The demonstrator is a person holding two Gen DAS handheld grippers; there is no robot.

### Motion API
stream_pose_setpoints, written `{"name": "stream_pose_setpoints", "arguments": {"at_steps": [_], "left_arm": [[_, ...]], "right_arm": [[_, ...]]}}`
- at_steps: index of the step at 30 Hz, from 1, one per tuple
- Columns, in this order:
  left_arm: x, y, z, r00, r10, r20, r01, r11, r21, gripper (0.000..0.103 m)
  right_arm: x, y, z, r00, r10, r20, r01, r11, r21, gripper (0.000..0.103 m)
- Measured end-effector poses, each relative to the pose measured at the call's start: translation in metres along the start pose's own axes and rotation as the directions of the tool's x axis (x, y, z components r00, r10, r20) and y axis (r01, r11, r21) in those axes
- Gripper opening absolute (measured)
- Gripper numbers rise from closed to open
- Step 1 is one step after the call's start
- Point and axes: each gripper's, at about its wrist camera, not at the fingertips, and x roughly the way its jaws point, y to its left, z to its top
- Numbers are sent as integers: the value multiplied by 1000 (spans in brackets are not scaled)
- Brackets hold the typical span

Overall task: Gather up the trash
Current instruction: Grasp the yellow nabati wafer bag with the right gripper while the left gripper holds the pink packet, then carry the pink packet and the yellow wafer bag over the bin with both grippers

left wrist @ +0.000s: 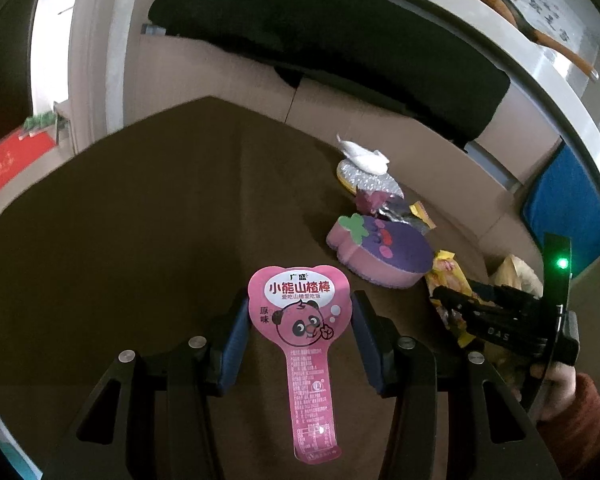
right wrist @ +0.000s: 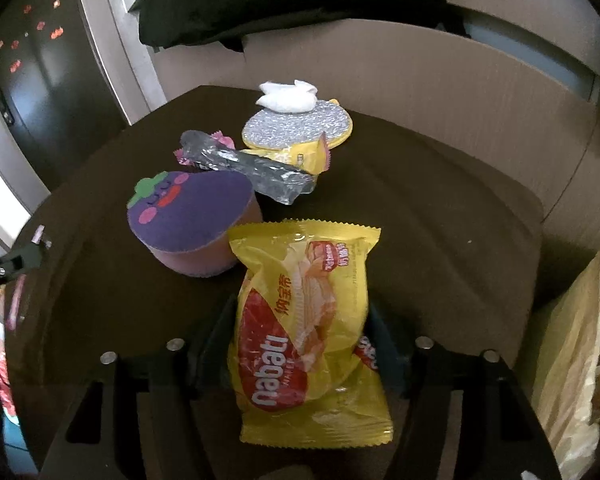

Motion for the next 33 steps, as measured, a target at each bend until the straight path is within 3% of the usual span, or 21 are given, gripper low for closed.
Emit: {"name": "stream_pose_setpoints", "arguments": {"at_steps": [3,6,13,19,25,33], "left_arm": [[-8,-7,2,999,11,30,-12,1000,29,50],[-16,-16,5,998,13,59,-16,999,46,50],[-44,-52,20,987,3,161,-24,991,132,50],[-79,-98,38,956,-34,293,-30,977,210,50],[-103,-145,39,923,-59,381,-54,959,279,50],[-122,-194,44,877,-76,474,-81,950,302,50]], "right_arm": [[-9,1,0,999,-28,24,29,999,-22,34],[-32,-2,2,997,14,82,-14,1000,-3,31],[-94,0,5,976,-5,219,8,1000,-12,31],[-149,-4,9,946,-27,323,29,1000,-2,31],[-195,-16,4,910,-52,411,51,999,13,31],[-251,-39,-4,858,-89,506,87,996,27,31]]}}
